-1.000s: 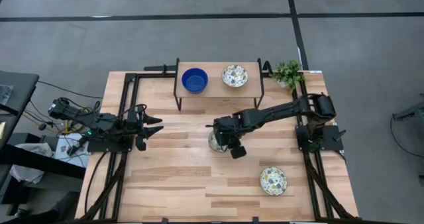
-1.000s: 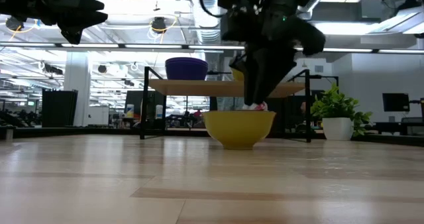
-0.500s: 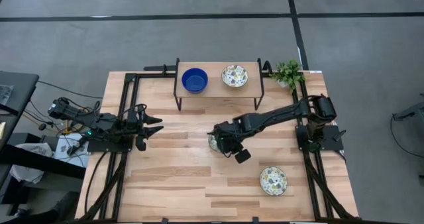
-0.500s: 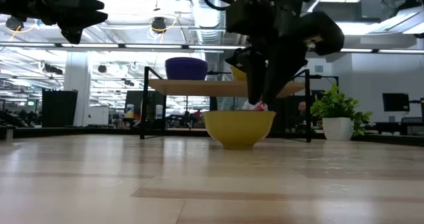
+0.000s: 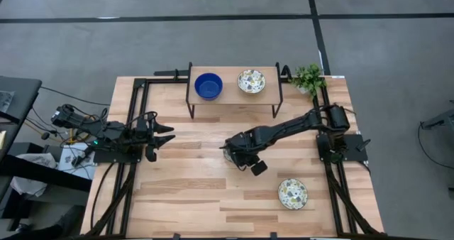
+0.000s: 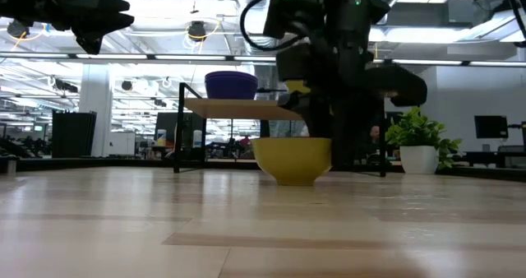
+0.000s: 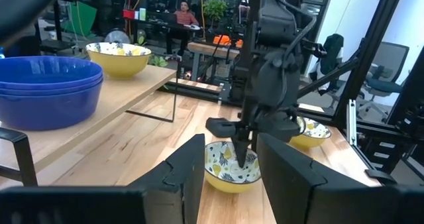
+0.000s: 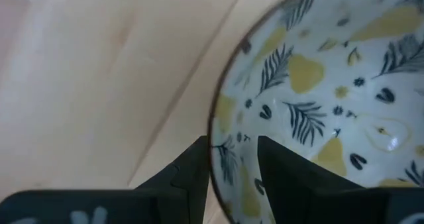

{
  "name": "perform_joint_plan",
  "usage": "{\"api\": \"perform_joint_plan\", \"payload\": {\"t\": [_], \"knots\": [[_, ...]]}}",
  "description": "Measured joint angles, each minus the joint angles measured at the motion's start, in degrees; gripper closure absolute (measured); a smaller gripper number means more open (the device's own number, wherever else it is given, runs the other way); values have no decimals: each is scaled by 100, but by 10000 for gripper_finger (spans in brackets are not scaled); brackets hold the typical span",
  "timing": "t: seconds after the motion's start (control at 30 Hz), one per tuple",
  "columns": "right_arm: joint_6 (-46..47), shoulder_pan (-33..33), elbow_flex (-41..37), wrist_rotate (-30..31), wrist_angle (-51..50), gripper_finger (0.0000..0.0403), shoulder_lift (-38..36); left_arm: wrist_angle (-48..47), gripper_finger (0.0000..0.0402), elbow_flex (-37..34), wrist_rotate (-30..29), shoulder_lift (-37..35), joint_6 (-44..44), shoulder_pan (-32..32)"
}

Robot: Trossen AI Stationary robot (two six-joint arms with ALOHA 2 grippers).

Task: Pick & Place Mini bowls
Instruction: Stack the top yellow patterned bowl on the yellow patterned bowl on the shelf

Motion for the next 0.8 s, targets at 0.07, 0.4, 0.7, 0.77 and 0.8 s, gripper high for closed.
{"api": "perform_joint_plan", "payload": {"t": [0.07, 0.4, 0.7, 0.77, 0.8], "knots": [[39, -3, -4, 100, -12, 283, 43, 13, 265, 0, 0, 13, -14, 1], [46, 0, 12, 146, 45, 353, 31, 17, 265, 0, 0, 14, -18, 1], [33, 68, 16, 479, 65, 390, -12, 17, 265, 0, 0, 14, -18, 0], [27, 99, 11, 576, 63, 397, -35, 17, 265, 0, 0, 14, -18, 1], [11, 115, 13, 589, 64, 397, -36, 17, 265, 0, 0, 14, -18, 1]]}}
